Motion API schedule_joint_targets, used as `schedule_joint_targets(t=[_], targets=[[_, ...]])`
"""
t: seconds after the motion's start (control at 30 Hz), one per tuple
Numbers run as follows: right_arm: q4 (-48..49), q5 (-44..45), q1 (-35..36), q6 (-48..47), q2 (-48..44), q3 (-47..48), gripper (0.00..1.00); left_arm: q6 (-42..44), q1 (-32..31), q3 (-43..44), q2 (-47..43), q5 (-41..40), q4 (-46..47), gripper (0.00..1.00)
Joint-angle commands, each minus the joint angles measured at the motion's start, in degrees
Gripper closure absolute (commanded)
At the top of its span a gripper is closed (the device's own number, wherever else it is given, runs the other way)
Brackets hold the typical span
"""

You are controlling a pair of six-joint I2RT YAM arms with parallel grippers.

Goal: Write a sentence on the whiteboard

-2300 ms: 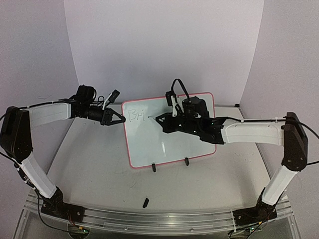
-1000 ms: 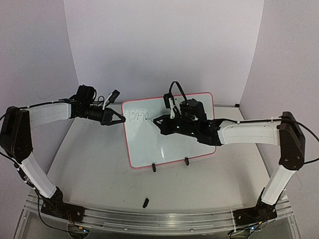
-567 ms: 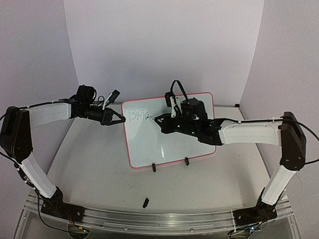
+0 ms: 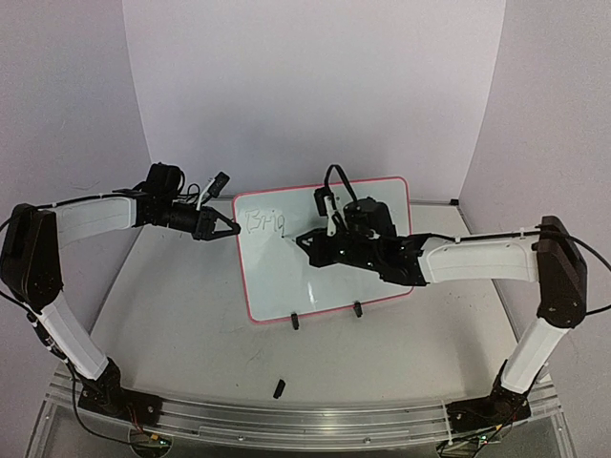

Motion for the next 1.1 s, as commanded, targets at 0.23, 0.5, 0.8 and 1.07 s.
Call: schedule_joint_targets(t=[0.23, 0.5, 0.8, 1.07], targets=[[0.7, 1.1, 1.2, 2.1, 2.3, 1.5, 1.0, 5.9, -0.9, 1.8, -1.0, -2.4, -1.1, 1.0], [5.2, -2.5, 1.1, 3.4, 0.5, 3.0, 1.0, 5.9, -0.9, 1.7, -0.9, -2.4, -1.1, 1.0], [3.3, 5.4, 0.8, -1.1, -5.4, 1.8, 1.0, 5.9, -0.9, 1.8, -0.8, -2.3, -1.0, 1.0], [2.4, 5.9, -0.4, -2.0, -2.7, 4.3, 1.0, 5.9, -0.9, 1.8, -0.4, -2.3, -1.1, 1.0]])
